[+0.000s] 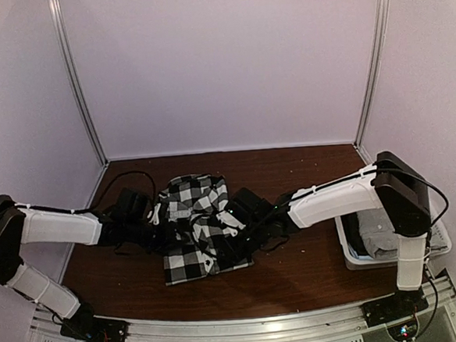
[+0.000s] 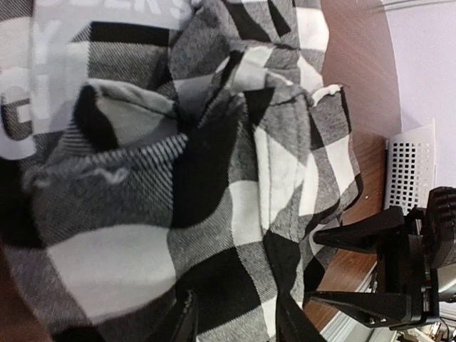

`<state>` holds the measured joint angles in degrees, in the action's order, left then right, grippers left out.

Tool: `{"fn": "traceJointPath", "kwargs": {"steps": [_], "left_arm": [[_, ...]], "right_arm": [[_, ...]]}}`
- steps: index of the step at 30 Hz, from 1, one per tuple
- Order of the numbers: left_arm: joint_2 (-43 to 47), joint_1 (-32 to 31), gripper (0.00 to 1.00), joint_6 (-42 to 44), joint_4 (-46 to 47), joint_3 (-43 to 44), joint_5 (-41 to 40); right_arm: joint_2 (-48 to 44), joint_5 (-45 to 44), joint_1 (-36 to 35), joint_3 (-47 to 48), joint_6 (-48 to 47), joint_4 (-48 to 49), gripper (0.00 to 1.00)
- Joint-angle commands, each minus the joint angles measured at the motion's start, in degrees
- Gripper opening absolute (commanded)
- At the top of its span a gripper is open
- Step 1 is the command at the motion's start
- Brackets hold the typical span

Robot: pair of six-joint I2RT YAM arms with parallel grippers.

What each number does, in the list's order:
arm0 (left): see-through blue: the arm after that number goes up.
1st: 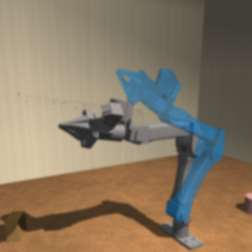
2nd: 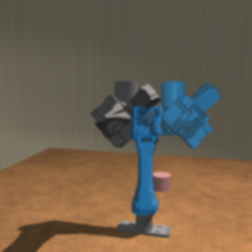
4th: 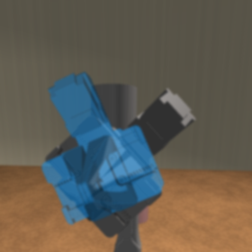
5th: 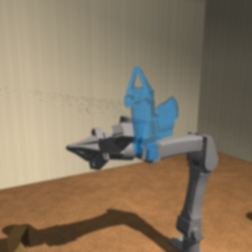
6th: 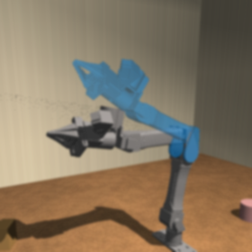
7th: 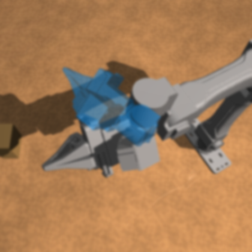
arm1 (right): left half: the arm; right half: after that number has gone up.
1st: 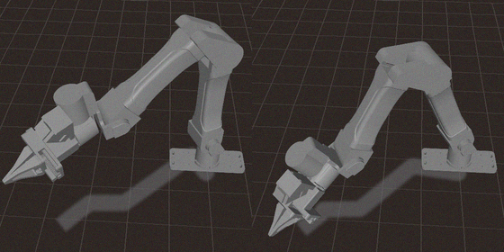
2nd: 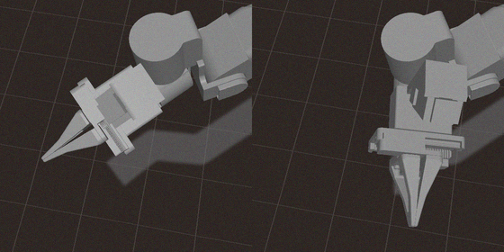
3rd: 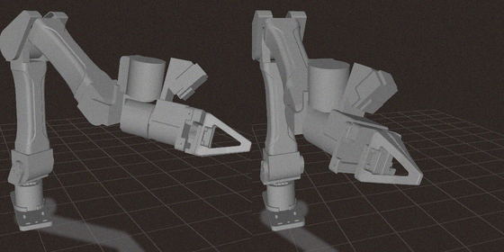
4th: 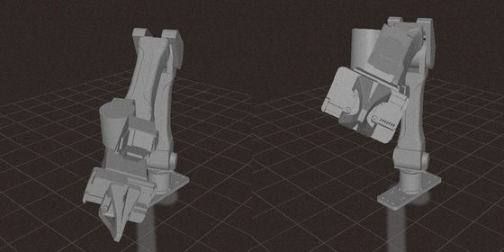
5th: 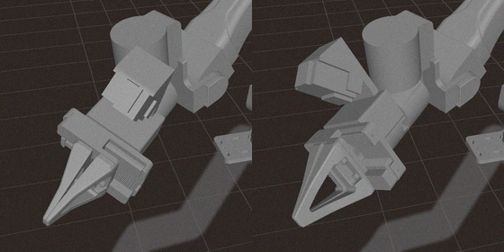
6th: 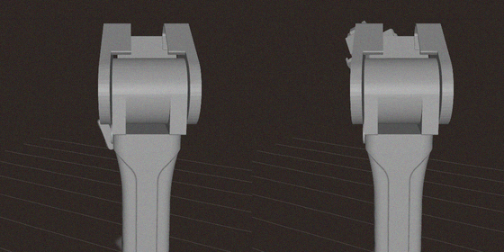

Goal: Fold and stack the long sleeve shirts
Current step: Move the 2/3-rectangle-folded shirt to the center of the board, then pick up the 2/3-rectangle-folded shirt from the center of the board.

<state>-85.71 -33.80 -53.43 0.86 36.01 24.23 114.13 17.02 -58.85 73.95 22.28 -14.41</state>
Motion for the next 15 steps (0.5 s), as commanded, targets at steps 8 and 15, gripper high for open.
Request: {"fn": "traceJointPath", "kwargs": {"steps": [8, 15], "left_arm": [[12.06, 3.67, 0.48, 2.12, -10.90, 0.29, -8.98], [6.00, 7.57, 0.50, 5.97, -10.05, 2.35, -7.58]], "right_arm": [[-8.65, 1.85, 11.40, -0.87, 3.22, 1.20, 0.62], [-1.00, 5.73, 14.74, 4.63, 1.81, 2.81, 0.54]]}}
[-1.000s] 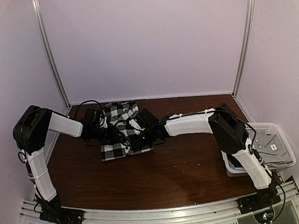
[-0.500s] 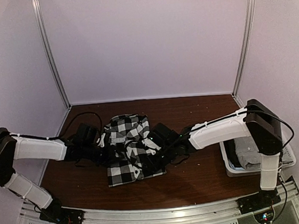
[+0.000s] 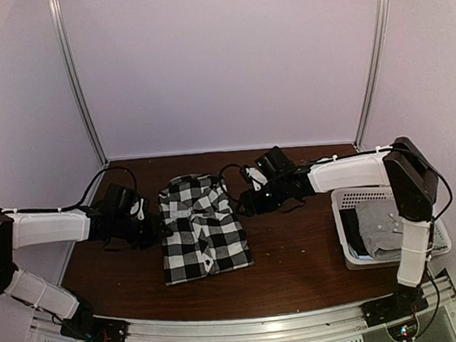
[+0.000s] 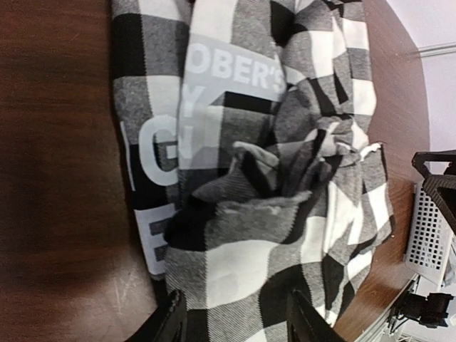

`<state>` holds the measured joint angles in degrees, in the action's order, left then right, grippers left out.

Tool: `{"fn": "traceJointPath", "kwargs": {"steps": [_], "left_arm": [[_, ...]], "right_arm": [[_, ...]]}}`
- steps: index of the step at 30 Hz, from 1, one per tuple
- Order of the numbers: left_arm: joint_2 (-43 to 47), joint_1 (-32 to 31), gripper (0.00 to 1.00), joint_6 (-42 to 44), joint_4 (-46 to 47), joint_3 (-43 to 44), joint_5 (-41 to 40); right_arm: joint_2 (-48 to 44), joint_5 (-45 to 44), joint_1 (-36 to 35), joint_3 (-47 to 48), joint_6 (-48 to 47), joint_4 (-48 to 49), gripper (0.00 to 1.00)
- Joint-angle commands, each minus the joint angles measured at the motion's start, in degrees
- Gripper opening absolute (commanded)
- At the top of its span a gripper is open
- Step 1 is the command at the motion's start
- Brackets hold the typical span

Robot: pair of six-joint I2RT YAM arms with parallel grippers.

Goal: Fold and stack the long sleeve shirts
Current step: Pick up the 2/3-rectangle-folded shirt from the center of the board.

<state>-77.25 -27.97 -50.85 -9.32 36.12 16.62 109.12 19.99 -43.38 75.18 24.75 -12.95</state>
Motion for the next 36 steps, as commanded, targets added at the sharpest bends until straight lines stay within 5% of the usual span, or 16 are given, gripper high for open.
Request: {"fn": "traceJointPath", "kwargs": {"steps": [1, 16, 29, 36], "left_arm": [[-3.19, 2.19, 0.50, 3.80, 0.46, 2.55, 0.29], [-12.34, 3.97, 0.49, 7.79, 2.35, 8.53, 1.52], [-12.84, 3.97, 0.23, 9.40, 2.43, 9.44, 4.95], [-10.28, 3.76, 0.04, 10.98, 2.78, 9.13, 9.11]], "right_arm": [[5.16, 2.96, -0.62, 4.23, -0.80, 1.61, 0.54], [13.54, 3.35, -0.43, 11.46, -0.76, 3.02, 0.48], [13.93, 4.48, -0.45, 12.19, -0.59, 2.31, 0.30], [12.17, 5.67, -0.56, 11.82, -0.51, 2.69, 0.03]]}}
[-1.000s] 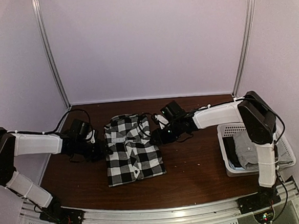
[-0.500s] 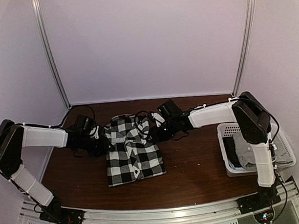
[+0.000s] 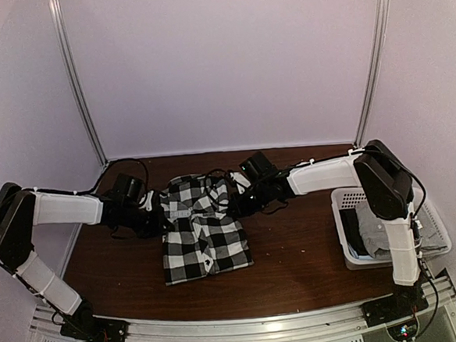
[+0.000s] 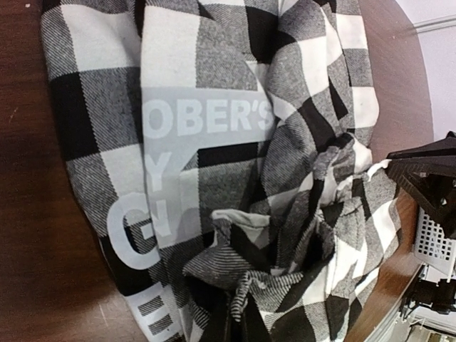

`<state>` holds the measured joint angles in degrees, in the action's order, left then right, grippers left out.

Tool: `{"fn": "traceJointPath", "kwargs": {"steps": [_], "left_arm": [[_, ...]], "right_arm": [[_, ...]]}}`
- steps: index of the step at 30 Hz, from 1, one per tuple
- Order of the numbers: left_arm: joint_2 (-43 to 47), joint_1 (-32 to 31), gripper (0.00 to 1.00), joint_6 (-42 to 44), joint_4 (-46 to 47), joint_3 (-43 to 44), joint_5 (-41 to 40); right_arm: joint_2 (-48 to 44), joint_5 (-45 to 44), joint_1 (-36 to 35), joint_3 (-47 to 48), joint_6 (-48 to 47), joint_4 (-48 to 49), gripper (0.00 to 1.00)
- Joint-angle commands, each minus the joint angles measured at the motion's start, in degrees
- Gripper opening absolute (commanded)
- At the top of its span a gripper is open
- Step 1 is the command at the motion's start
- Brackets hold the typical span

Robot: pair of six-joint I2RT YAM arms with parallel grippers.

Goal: Fold and stack the long sleeve shirts
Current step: Pick up the 2/3-rectangle-folded shirt from the center of the board, then adjust the rectangle-folded shirt at the center of the board.

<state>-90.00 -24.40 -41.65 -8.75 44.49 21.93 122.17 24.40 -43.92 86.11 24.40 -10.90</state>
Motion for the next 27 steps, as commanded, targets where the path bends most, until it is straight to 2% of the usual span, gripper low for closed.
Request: {"fn": "traceJointPath", "kwargs": {"steps": [1, 7, 14, 19, 23, 27], "left_arm": [[3.62, 0.03, 0.04, 2.08, 2.21, 0.57, 4.96], [9.33, -3.20, 0.04, 3.75, 1.13, -1.00, 13.11], [15.42, -10.75, 0.05, 2.89, 1.14, -8.68, 22.85], [20.31, -13.00, 0.06, 0.21, 0.85, -15.99, 26.37], [21.60, -14.22, 0.09, -0.03, -1.01, -18.54, 27.01], [20.35, -14.78, 0.12, 0.94, -2.39, -19.56, 26.80]], "right_arm": [[-1.54, 2.01, 0.00, 0.71, -0.15, 0.89, 0.00], [-9.63, 7.48, -1.12, -5.66, -0.41, 4.34, 0.00], [-23.29, 14.40, -5.51, -21.82, -2.26, 7.95, 0.00], [-30.09, 17.18, -9.16, -34.59, -3.24, 5.44, 0.00], [-31.99, 15.89, -11.40, -40.85, -3.00, 3.80, 0.00], [-31.66, 12.59, -11.63, -42.50, -2.96, 1.74, 0.00]]}}
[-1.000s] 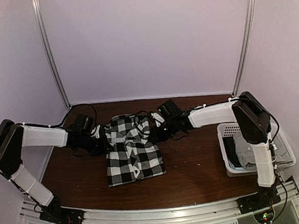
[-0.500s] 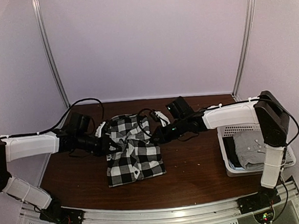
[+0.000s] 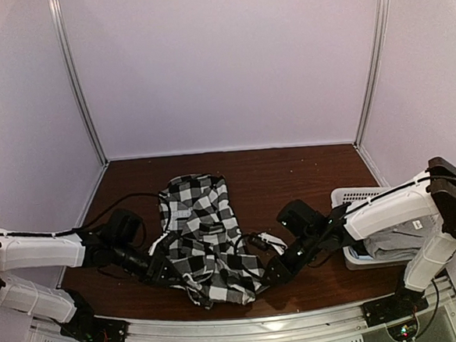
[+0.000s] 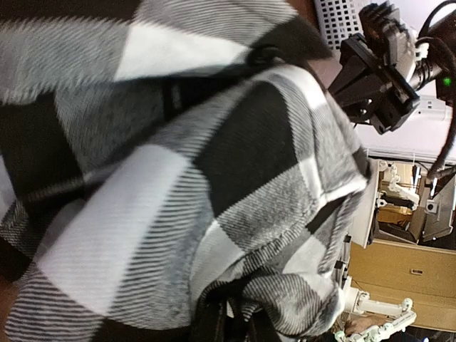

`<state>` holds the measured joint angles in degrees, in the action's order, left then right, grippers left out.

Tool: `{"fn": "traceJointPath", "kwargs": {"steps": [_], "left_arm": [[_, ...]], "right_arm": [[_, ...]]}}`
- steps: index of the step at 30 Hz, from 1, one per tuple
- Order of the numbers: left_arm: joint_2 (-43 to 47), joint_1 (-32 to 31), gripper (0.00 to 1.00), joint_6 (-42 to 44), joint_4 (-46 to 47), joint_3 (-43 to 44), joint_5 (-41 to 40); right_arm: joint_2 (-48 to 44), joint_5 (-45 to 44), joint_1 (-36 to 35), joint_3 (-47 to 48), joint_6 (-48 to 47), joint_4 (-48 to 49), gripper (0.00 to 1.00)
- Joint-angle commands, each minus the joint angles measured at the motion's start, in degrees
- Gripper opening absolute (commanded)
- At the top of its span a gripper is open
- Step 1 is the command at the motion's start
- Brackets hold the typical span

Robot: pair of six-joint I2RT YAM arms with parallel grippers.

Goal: Fold and stack the long sleeve shirts
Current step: Adjust the rectangle-folded shirt at the center of the board.

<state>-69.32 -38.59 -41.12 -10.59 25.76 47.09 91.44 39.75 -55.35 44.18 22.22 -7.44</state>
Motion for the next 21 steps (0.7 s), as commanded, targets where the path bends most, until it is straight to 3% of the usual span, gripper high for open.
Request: {"fn": "traceJointPath", "kwargs": {"steps": [1, 3, 10, 16, 21], "left_arm": [[-0.49, -0.61, 0.14, 0.73, -0.87, -0.88, 1.53], [-0.60, -0.59, 0.16, 1.50, -1.84, -0.53, 1.19], [3.39, -0.53, 0.51, 3.77, -6.64, 2.02, -1.33], [7.66, -0.44, 0.54, 1.65, -4.79, 5.75, -4.28], [4.78, -0.08, 0.53, 1.96, -2.71, 9.20, -4.66]], "right_arm": [[-0.97, -3.32, -0.19, -0.40, -0.89, -1.92, 0.02], [-1.05, -4.36, -0.20, 0.32, -1.26, -2.73, 0.11], [-3.36, -11.30, 0.35, 5.31, -4.62, -9.52, 0.35], [-5.58, -15.64, 2.01, 10.74, -5.67, -11.89, 0.44], [0.21, -15.42, 1.90, 18.84, -5.54, -9.42, 0.49]]}}
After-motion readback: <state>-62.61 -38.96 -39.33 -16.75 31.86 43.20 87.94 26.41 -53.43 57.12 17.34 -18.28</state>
